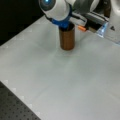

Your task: Flower insertion into a vase

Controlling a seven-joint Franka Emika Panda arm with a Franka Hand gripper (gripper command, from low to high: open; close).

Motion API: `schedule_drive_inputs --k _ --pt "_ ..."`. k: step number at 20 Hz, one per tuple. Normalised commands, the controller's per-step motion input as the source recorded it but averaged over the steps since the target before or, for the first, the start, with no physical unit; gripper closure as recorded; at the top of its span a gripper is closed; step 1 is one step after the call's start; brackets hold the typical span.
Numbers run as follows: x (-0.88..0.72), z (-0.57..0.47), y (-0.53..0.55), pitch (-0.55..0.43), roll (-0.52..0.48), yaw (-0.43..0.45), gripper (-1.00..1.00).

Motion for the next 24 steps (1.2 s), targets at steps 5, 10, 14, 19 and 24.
schedule_drive_inputs --k 5,10,14,19,24 --pt "0.34 0.03 0.16 0.119 0.009 -0.166 -1.0" --pt "0.29 0.14 0.21 0.169 -0.028 -0.144 -1.0" --pt "0.33 0.14 0.22 0.176 -0.061 -0.111 -1.0" --pt "0.36 0.2 0.27 0.066 -0.056 -0.075 -1.0" --pt "0.2 0.22 0.36 -0.189 0.061 -0.098 -1.0"
